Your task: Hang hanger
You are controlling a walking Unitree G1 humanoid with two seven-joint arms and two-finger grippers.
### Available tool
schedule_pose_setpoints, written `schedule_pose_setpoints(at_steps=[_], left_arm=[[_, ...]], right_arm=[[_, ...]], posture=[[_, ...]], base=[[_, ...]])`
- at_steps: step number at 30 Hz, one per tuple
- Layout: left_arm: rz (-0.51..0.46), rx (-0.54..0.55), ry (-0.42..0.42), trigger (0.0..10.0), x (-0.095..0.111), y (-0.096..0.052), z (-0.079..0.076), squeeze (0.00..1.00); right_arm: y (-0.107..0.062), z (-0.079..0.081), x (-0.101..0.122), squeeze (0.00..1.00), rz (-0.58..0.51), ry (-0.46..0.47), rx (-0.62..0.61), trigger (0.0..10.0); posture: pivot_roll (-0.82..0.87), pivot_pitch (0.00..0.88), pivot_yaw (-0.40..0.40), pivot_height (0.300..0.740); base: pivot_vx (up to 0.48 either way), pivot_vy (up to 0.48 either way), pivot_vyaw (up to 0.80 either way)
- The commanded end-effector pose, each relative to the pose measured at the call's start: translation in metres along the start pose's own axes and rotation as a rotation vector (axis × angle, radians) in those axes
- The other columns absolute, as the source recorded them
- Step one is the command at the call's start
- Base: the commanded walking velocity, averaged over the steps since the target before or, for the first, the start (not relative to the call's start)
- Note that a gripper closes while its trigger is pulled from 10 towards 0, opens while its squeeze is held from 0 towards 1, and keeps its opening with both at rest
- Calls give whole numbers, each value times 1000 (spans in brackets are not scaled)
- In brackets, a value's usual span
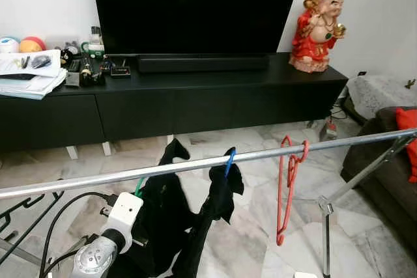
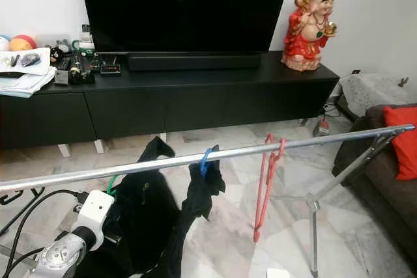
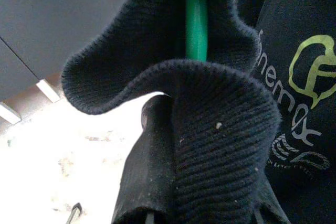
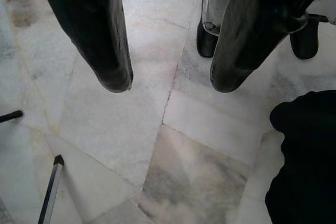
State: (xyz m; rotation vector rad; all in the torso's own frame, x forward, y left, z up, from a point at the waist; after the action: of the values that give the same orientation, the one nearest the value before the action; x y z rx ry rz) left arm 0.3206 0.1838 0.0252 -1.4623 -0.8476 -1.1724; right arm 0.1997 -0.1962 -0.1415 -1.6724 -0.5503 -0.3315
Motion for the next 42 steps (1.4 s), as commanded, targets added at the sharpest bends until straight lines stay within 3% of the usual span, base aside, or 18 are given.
schedule_pose_setpoints(at_steps=[1, 5, 11, 13, 20, 32, 42], left_arm=[[-82, -19, 8, 10000, 20, 0, -2, 0], [-71, -12, 24, 10000, 16, -6, 2, 0], [-27, -31, 138, 10000, 7, -18, 9, 0], [-56, 16, 128, 10000, 12, -24, 22, 0], [-147, 101, 81, 10000, 30, -30, 38, 0], [-153, 209, 13, 10000, 33, -20, 50, 0], [-12, 242, 33, 10000, 17, -6, 52, 0]], right_arm=[[0, -3, -2, 0, 7, -4, -4, 10000], [0, -3, -2, 0, 7, -8, -2, 10000], [0, -4, -1, 0, 6, -20, 1, 10000], [0, -5, -1, 0, 5, -29, 1, 10000], [0, -8, 0, 0, 3, -44, 0, 10000], [0, -8, 1, 0, 3, -48, -1, 10000], [1, -6, 3, 0, 1, -42, 5, 10000]], posture=[[167, 0, -107, 740], [172, 0, -115, 740], [178, 0, -126, 740], [185, 0, -140, 740], [191, 0, -155, 740], [174, 0, -151, 740], [169, 0, -139, 740]], base=[[0, 0, 0], [0, 0, 0], [0, 0, 0], [0, 0, 0], [0, 0, 0], [0, 0, 0], [0, 0, 0]])
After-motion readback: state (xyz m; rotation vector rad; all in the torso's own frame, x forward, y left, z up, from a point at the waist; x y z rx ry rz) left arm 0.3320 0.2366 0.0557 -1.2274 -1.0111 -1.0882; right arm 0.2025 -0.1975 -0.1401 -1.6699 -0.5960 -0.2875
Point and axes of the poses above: a point about 5 cm out from each wrist's last joint towards the gripper, its own y axis pointing out of the wrist towards the gripper, its own x axis along the axis of the wrist's last joint, z = x × y, the point moved 6 cm from there along y, pointing out of the wrist towards the gripper, and after that the axes turned 14 degrees about -y, right-handed, at the moved point
